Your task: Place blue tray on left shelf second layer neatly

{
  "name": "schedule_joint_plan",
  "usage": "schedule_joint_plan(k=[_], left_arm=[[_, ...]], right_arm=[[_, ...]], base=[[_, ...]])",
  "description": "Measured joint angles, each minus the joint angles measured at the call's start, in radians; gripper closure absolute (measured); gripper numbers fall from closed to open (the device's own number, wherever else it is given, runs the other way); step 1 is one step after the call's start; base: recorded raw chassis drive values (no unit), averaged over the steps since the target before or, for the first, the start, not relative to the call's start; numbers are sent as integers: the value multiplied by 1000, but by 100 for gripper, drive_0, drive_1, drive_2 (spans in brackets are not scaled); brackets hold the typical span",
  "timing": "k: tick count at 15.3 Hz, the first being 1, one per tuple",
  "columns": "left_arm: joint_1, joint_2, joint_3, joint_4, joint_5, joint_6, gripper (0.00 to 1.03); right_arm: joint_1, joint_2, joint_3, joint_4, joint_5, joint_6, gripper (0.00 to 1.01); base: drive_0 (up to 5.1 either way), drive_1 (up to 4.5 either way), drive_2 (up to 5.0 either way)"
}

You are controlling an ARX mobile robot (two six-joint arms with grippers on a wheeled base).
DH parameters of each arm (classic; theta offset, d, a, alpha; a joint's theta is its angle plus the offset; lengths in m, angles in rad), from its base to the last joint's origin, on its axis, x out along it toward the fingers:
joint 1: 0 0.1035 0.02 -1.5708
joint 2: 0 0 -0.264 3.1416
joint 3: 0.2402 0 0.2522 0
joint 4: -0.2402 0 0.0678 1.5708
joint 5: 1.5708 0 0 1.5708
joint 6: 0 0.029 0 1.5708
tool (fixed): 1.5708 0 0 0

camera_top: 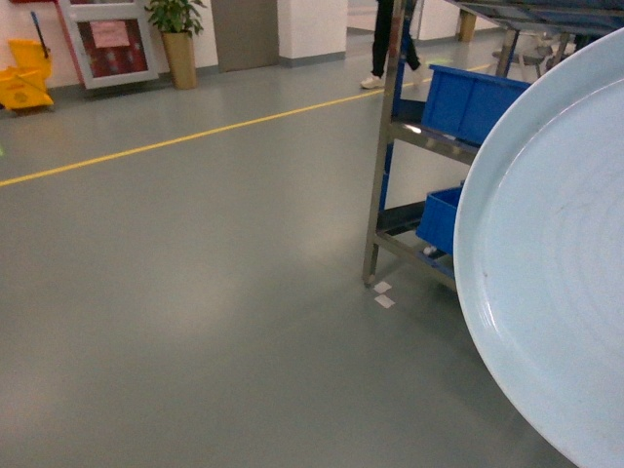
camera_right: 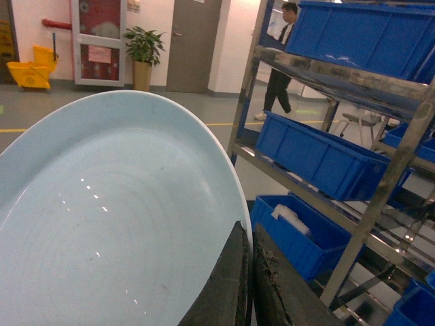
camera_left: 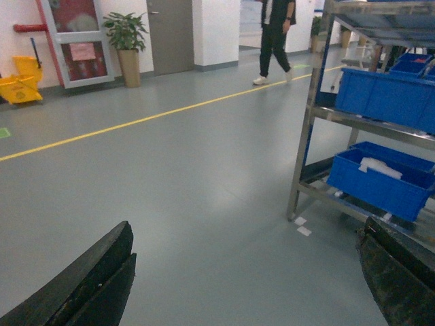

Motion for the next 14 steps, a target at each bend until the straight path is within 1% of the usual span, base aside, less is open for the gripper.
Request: schedule_joint_plan(k=[14], left_arm=[[0,0,0,0,0,0,5]], right_arm=[[0,0,0,0,0,0,99]], base=[[-138,-138,-138]])
